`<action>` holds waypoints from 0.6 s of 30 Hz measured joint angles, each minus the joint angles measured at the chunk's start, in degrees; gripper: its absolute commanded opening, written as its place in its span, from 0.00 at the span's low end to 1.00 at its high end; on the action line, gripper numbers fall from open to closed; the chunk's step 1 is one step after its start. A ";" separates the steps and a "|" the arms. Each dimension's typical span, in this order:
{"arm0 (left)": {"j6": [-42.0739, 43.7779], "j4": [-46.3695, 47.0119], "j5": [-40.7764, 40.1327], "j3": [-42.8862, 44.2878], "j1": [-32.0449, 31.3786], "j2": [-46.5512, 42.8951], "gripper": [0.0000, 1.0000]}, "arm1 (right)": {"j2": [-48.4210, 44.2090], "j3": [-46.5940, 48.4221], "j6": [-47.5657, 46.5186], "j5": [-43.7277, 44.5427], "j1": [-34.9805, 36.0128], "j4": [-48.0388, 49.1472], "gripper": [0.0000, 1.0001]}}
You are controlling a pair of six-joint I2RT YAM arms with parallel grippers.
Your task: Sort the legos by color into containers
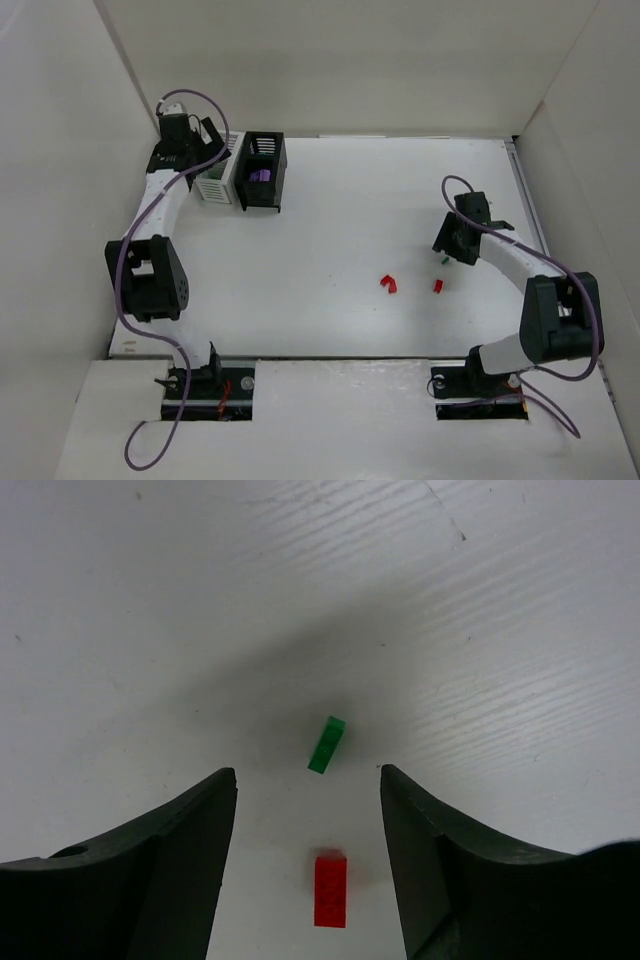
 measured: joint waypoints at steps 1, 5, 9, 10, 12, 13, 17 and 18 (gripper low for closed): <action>0.00 0.22 0.17 -0.76 -0.13 -1.62 1.00 | 0.48 -0.24 0.46 -0.20 -0.28 0.04 0.62; 0.00 1.60 0.96 -3.06 -1.05 -7.32 1.00 | 3.30 -0.37 1.40 -1.05 -0.90 0.57 0.62; -0.09 2.99 1.90 -6.47 -2.80 -12.85 1.00 | 6.32 -0.35 1.70 -1.79 -1.07 0.81 0.59; -0.17 3.30 2.23 -7.37 -3.04 -13.86 1.00 | 6.51 -0.15 1.92 -1.97 -1.09 0.98 0.59; -0.42 3.72 2.91 -9.40 -3.13 -15.93 1.00 | 6.93 0.22 2.10 -2.16 -1.25 1.29 0.57; -0.50 3.76 3.17 -10.14 -3.08 -16.79 1.00 | 7.26 0.50 2.21 -2.23 -1.29 1.42 0.54; -0.68 3.96 3.74 -11.85 -3.02 -18.93 1.00 | 8.76 1.92 2.40 -2.49 -1.57 1.90 0.49; -0.70 3.96 3.74 -12.07 -3.02 -19.28 1.00 | 9.03 2.23 2.40 -2.69 -1.62 1.84 0.45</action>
